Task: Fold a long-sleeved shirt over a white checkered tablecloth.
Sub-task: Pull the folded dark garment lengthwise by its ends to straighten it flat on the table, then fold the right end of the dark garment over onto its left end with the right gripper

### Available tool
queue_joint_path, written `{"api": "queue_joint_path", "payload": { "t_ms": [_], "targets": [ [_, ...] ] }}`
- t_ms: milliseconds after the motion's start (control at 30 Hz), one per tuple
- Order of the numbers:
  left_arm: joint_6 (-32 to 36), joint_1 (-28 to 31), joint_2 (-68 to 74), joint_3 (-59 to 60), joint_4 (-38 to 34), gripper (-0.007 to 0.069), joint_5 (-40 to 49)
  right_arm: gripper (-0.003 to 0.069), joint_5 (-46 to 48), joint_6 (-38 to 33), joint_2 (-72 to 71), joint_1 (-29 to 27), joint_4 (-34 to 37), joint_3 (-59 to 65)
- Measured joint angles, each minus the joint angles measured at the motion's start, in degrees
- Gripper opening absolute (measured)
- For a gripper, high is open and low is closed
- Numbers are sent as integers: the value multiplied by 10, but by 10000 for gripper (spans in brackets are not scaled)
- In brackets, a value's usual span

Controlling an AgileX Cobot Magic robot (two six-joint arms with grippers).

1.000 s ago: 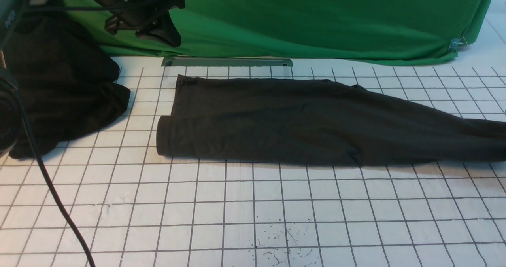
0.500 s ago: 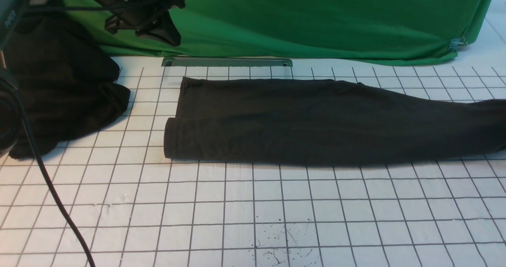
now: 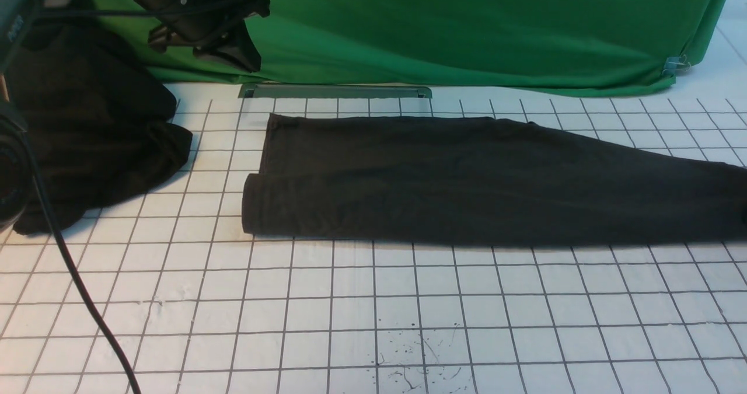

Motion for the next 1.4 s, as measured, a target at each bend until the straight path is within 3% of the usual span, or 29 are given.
{"api": "queue_joint_path", "payload": {
  "t_ms": [133,367,633,800,933,967,1000,1100,1167,1400],
  "targets": [
    [0,0,0,0,-1,155,1,681,59,19,-43,-7,30,-1],
    [0,0,0,0,-1,316,1,691,143,6,-10,-19,103,-2],
    [0,0,0,0,-1,380,1,676,128,1,69,-19,111,-2],
    [0,0,0,0,-1,382,1,550,118,-15,79,-19,115,-3],
    [0,0,0,0,-9,372,1,323,115,-34,80,-19,124,-3],
    [0,0,0,0,-10,371,1,310,115,-36,80,-19,125,-3],
    [0,0,0,0,-21,360,1,201,115,-45,80,-19,129,-3],
    [0,0,0,0,-44,338,1,62,119,-52,80,-19,134,-6],
    [0,-1,-1,1,-58,315,1,27,133,-54,80,-20,134,-13],
    [14,0,-52,90,-62,247,0,25,154,-50,46,-63,120,-31]
  ]
}}
